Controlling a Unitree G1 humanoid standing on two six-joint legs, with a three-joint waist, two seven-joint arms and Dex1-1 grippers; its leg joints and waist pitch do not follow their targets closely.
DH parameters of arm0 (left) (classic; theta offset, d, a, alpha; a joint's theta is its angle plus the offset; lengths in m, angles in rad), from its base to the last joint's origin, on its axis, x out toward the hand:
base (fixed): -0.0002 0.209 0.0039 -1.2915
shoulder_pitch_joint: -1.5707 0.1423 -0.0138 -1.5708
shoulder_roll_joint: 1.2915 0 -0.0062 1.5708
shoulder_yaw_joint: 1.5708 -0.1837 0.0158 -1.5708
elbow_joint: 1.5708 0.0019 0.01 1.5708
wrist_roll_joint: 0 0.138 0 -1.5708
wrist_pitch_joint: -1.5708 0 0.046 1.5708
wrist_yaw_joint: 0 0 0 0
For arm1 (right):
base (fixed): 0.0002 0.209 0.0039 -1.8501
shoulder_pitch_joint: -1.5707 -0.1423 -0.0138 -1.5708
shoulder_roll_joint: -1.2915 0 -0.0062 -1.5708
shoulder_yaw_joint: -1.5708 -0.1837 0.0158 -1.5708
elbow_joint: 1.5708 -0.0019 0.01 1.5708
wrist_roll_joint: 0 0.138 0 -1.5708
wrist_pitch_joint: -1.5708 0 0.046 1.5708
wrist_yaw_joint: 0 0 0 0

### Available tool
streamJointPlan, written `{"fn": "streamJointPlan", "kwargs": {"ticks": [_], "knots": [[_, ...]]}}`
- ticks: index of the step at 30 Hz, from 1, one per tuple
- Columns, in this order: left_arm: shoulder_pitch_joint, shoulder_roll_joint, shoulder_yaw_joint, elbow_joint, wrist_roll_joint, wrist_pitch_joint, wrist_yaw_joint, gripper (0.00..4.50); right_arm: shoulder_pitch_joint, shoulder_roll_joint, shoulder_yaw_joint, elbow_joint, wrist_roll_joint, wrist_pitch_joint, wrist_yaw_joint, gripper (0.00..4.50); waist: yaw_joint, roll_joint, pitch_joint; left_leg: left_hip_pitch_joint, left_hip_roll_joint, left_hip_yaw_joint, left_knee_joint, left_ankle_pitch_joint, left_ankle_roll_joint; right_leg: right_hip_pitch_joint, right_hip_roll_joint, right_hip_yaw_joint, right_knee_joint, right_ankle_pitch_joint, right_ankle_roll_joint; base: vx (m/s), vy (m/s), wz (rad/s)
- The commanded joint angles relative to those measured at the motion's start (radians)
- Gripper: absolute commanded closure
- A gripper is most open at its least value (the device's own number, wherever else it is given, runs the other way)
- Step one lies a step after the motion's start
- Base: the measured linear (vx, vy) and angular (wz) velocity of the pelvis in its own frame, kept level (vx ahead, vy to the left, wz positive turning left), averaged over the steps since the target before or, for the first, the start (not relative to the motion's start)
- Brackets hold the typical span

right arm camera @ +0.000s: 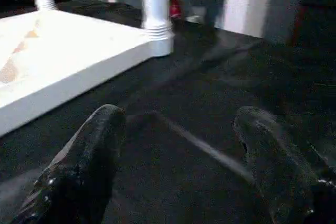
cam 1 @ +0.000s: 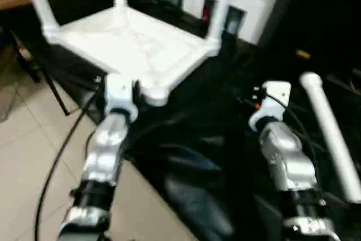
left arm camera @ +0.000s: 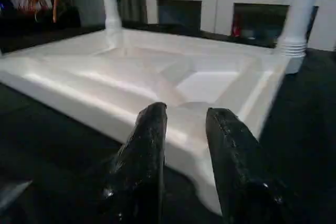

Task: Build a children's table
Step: Rotate table base

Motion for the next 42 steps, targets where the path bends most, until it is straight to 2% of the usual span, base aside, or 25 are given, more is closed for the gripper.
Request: {"fn": "streamJointPlan", "kwargs": {"ticks": [1,2,3,4,6,7,10,12,15,16,17,18,19,20,21,22,23,24,26,27,28,31,33,37,42], "knots": [[0.003,-0.011,-0.035,-0.02,0.017,0.037,-0.029,3.06,0.0,-0.019,-0.058,-0.003,0.063,0.043,0.021,0.87,0.013,-0.046,-0.078,-0.057,-0.091,0.018,0.056,0.127,0.371,0.137,-0.094,0.076,-0.169,0.086,-0.18,-0.059,-0.301,-0.04],[0.006,-0.008,-0.038,-0.024,0.018,0.04,-0.032,3.06,0.001,-0.017,-0.064,-0.009,0.08,0.045,0.034,0.87,0.038,-0.034,-0.074,-0.05,-0.07,-0.004,0.041,0.073,0.255,0.137,-0.118,0.087,-0.171,0.066,-0.162,-0.059,-0.301,-0.04],[0.007,-0.008,-0.038,-0.025,0.019,0.04,-0.033,3.06,0.001,-0.016,-0.065,-0.01,0.083,0.046,0.037,0.87,0.035,-0.043,-0.065,-0.05,-0.053,-0.016,-0.009,0.099,0.108,0.136,-0.1,0.071,-0.157,0.089,-0.038,-0.073,-0.314,-0.05],[0.016,0.0,-0.048,-0.037,0.019,0.04,-0.052,3.03,0.007,-0.015,-0.071,-0.036,0.128,0.061,0.084,0.7,0.03,-0.046,-0.062,-0.053,-0.05,-0.017,-0.033,0.115,0.075,0.138,-0.086,0.053,-0.157,0.069,0.032,-0.087,-0.27,-0.15],[0.025,0.009,-0.056,-0.05,0.018,0.047,-0.068,3.03,0.012,-0.024,-0.06,-0.052,0.128,0.058,0.106,0.61,0.015,-0.012,-0.058,-0.052,-0.031,-0.024,-0.097,0.102,0.035,0.127,-0.03,0.015,-0.174,-0.102,0.191,-0.091,-0.247,-0.18],[0.035,0.019,-0.064,-0.061,0.013,0.061,-0.09,3.03,0.013,-0.034,-0.054,-0.062,0.134,0.061,0.124,0.51,0.016,-0.009,-0.057,-0.044,-0.031,-0.018,-0.1,0.075,0.034,0.117,-0.019,0.01,-0.186,-0.174,0.21,-0.114,-0.18,-0.11],[0.054,0.033,-0.072,-0.081,-0.015,0.102,-0.142,3.03,-0.004,-0.058,-0.061,-0.058,0.127,0.063,0.12,0.24,0.001,-0.005,-0.044,-0.028,-0.014,0.001,-0.12,-0.031,-0.001,0.09,0.015,-0.012,-0.222,-0.471,0.17,-0.119,-0.122,-0.03],[0.057,0.037,-0.075,-0.085,-0.021,0.107,-0.157,3.03,-0.013,-0.066,-0.064,-0.054,0.125,0.068,0.118,0.08,-0.005,0.0,-0.039,-0.014,-0.006,0.003,-0.128,-0.095,-0.014,0.083,0.029,-0.034,-0.237,-0.529,0.132,-0.119,-0.041,0.01],[0.077,0.08,-0.115,-0.118,-0.033,0.126,-0.27,3.03,-0.074,-0.135,-0.114,0.005,0.098,0.098,0.061,0.03,-0.024,0.022,-0.032,-0.006,0.036,-0.017,-0.163,-0.221,-0.009,0.102,0.027,-0.068,-0.239,-0.448,0.045,-0.115,0.026,-0.04],[0.086,0.116,-0.15,-0.139,-0.032,0.138,-0.351,3.03,-0.106,-0.189,-0.14,0.06,0.083,0.125,0.039,0.03,-0.031,0.04,-0.019,0.017,0.064,-0.027,-0.181,-0.348,-0.006,0.106,0.031,-0.087,-0.243,-0.408,0.017,-0.108,0.05,-0.05],[0.091,0.135,-0.169,-0.152,-0.033,0.15,-0.391,3.03,-0.12,-0.218,-0.152,0.092,0.077,0.137,0.034,0.03,-0.035,0.046,0.001,0.015,0.106,-0.041,-0.228,-0.514,-0.008,0.13,0.038,-0.096,-0.193,-0.315,-0.003,-0.108,0.05,-0.05],[0.091,0.135,-0.169,-0.152,-0.033,0.15,-0.391,3.03,-0.12,-0.218,-0.152,0.092,0.077,0.137,0.034,0.03,0.012,0.067,0.016,-0.022,0.153,-0.014,-0.303,-0.649,-0.019,0.16,0.044,-0.088,-0.027,-0.127,-0.039,-0.14,0.013,0.07],[0.095,0.15,-0.183,-0.164,-0.04,0.164,-0.425,3.03,-0.13,-0.24,-0.158,0.118,0.074,0.15,0.036,0.03,0.031,0.042,0.026,-0.027,0.158,0.005,-0.311,-0.665,0.004,0.153,0.039,-0.063,0.01,-0.098,-0.025,-0.101,-0.067,0.23],[0.095,0.15,-0.183,-0.164,-0.04,0.164,-0.425,3.03,-0.13,-0.24,-0.158,0.118,0.074,0.15,0.036,0.03,0.066,0.012,0.016,0.019,0.134,0.05,-0.269,-0.591,-0.032,0.126,0.025,0.022,0.012,-0.359,0.025,-0.101,-0.067,0.23],[0.099,0.165,-0.183,-0.197,-0.103,0.194,-0.497,2.87,-0.147,-0.306,-0.141,0.192,0.061,0.22,0.077,0.01,0.033,-0.032,0.026,0.127,-0.006,0.048,0.028,-0.276,-0.07,-0.039,-0.065,0.013,-0.277,-1.115,0.121,0.041,-0.105,0.14],[0.1,0.167,-0.182,-0.201,-0.112,0.197,-0.506,2.87,-0.15,-0.315,-0.139,0.201,0.059,0.23,0.083,0.01,0.037,-0.048,-0.003,0.014,0.007,0.009,0.009,-0.038,-0.033,0.072,-0.102,0.084,-0.235,-1.134,0.12,0.077,-0.017,-0.2],[0.1,0.167,-0.182,-0.201,-0.112,0.197,-0.506,2.77,-0.15,-0.315,-0.139,0.201,0.059,0.23,0.083,0.0,0.059,-0.031,-0.018,-0.023,0.018,-0.007,-0.054,0.001,-0.04,0.129,-0.098,0.078,-0.197,-0.964,0.105,0.077,-0.017,-0.2],[0.108,0.183,-0.185,-0.246,-0.171,0.239,-0.573,2.71,-0.168,-0.365,-0.127,0.282,0.048,0.286,0.102,0.0,0.061,-0.026,-0.022,0.02,0.029,0.002,-0.117,0.007,-0.059,0.09,-0.015,0.037,-0.158,-0.6,0.056,0.0,0.0,0.0],[0.114,0.198,-0.198,-0.279,-0.194,0.273,-0.616,2.54,-0.186,-0.389,-0.136,0.353,0.065,0.335,0.111,0.0,0.041,-0.009,-0.036,0.032,0.033,0.01,-0.138,0.039,-0.044,0.094,0.024,0.015,-0.12,-0.106,-0.101,-0.065,-0.027,0.18],[0.116,0.203,-0.208,-0.288,-0.189,0.28,-0.626,2.43,-0.194,-0.396,-0.139,0.387,0.084,0.371,0.135,0.0,0.029,-0.016,-0.025,0.025,0.033,0.019,-0.141,-0.064,-0.021,0.096,0.027,0.011,-0.143,-0.16,-0.142,-0.072,-0.008,0.14],[0.117,0.201,-0.211,-0.292,-0.185,0.28,-0.626,2.35,-0.194,-0.401,-0.133,0.404,0.089,0.389,0.153,0.0,0.021,-0.017,-0.015,0.025,0.025,0.025,-0.136,-0.173,-0.022,0.087,0.025,0.007,-0.169,-0.344,-0.122,-0.062,0.017,0.06],[0.115,0.198,-0.204,-0.298,-0.183,0.29,-0.623,2.22,-0.198,-0.42,-0.088,0.471,0.035,0.387,0.166,0.0,0.01,-0.018,-0.013,0.02,0.022,0.019,-0.131,-0.218,-0.031,0.08,0.014,-0.008,-0.202,-0.558,-0.024,-0.021,0.006,0.02],[0.111,0.197,-0.201,-0.292,-0.169,0.289,-0.614,1.91,-0.191,-0.422,-0.06,0.501,-0.016,0.362,0.155,0.0,0.0,-0.014,-0.018,0.003,0.026,0.009,-0.138,-0.192,-0.036,0.096,0.007,-0.024,-0.213,-0.567,0.019,0.0,0.0,0.0],[0.11,0.204,-0.207,-0.288,-0.155,0.286,-0.603,1.61,-0.192,-0.423,-0.027,0.546,-0.042,0.362,0.15,0.0,-0.017,-0.011,-0.023,-0.011,0.037,0.005,-0.148,-0.153,-0.028,0.112,0.002,-0.037,-0.208,-0.425,-0.023,0.0,0.0,0.0],[0.115,0.217,-0.211,-0.307,-0.167,0.308,-0.612,1.2,-0.208,-0.422,-0.023,0.56,-0.008,0.418,0.203,0.18,-0.028,-0.013,-0.021,-0.002,0.034,0.011,-0.144,-0.168,-0.02,0.105,0.003,-0.035,-0.21,-0.414,-0.047,0.0,0.0,0.0]]}}
